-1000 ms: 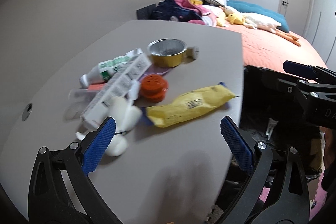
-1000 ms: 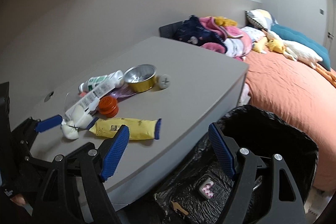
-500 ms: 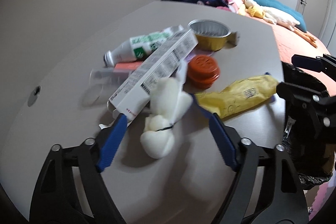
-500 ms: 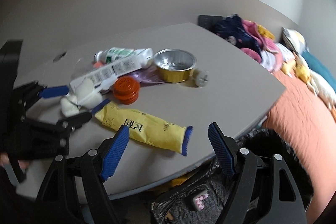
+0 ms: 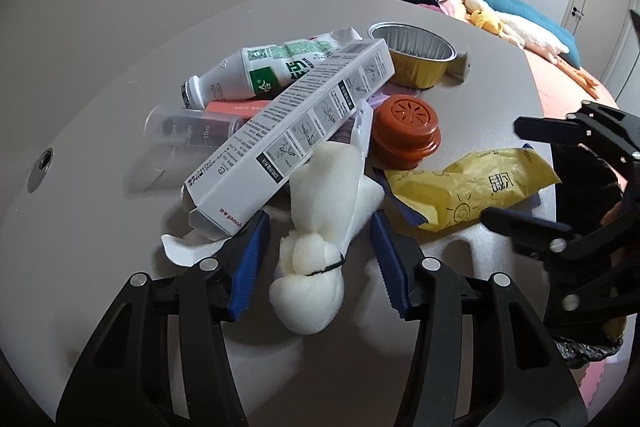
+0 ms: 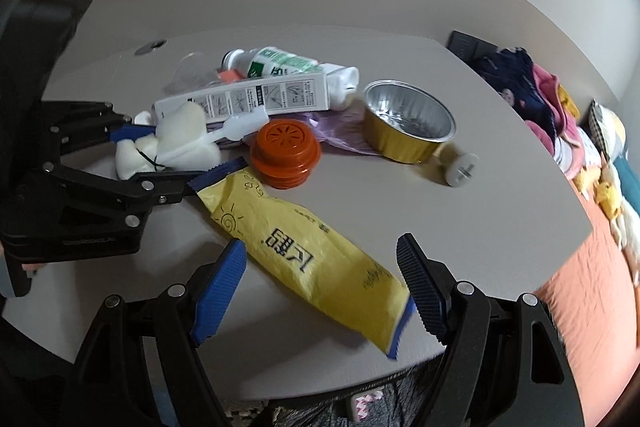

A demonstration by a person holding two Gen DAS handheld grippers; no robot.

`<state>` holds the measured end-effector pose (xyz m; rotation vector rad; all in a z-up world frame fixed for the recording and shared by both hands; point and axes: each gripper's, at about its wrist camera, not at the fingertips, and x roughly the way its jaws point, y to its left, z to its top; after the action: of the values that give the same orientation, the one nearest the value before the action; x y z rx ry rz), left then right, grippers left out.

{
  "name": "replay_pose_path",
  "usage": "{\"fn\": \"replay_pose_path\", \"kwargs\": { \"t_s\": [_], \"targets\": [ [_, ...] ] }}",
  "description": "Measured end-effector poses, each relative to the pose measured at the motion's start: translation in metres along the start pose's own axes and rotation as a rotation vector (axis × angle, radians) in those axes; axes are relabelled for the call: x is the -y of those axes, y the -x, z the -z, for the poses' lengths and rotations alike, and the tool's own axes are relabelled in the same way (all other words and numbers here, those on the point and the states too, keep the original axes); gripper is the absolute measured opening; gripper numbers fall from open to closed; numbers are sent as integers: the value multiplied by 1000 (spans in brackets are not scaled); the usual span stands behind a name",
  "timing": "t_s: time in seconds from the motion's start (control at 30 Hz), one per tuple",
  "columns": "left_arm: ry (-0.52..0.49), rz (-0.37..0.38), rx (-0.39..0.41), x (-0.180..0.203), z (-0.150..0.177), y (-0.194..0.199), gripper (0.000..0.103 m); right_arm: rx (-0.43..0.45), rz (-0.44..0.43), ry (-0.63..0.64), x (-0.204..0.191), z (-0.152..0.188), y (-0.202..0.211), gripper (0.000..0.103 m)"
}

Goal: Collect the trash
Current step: 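Grasp the white foam piece with the left tool while the right tool grasps the yellow wrapper, then carry both items over the trash bin and open both tools to drop them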

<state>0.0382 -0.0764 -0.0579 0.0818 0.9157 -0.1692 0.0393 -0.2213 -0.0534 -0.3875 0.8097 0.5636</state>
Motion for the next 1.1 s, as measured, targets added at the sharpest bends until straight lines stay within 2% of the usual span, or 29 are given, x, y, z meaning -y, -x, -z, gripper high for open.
{"fn": "replay_pose_path", "kwargs": {
  "t_s": [0.17, 0.37, 0.43, 0.5, 0.57, 0.63, 0.73, 0.9, 1.1],
  "targets": [
    [20, 27, 3, -4, -1, 0, 51, -18, -4, -13, -2, -3, -13, 77],
    [13, -1, -4, -1, 0, 0, 51, -20, -19, -42, -4, -2, -11, 61],
    [15, -7, 1, -1, -1, 0, 44, -21, -17, -48, -6, -2, -10, 60],
    [19, -12, 7, -2, 0, 1, 30, -19, -17, -49, -9, -1, -9, 58],
    [30, 9, 9, -3, 0, 2, 22, -15, -19, -56, -11, 0, -7, 51],
    [39, 11, 12, -4, 1, 3, 21, -9, -22, -69, -11, 1, -4, 42],
    [56, 11, 19, -6, 5, 6, 21, 7, -31, -91, -12, 1, 2, 38],
    [76, 12, 48, -10, 8, 22, 21, 72, -30, -167, -10, 4, 20, 38],
    [78, 26, 85, -8, 9, 40, 21, 111, -36, -226, -10, 10, 41, 38]
  ]
}}
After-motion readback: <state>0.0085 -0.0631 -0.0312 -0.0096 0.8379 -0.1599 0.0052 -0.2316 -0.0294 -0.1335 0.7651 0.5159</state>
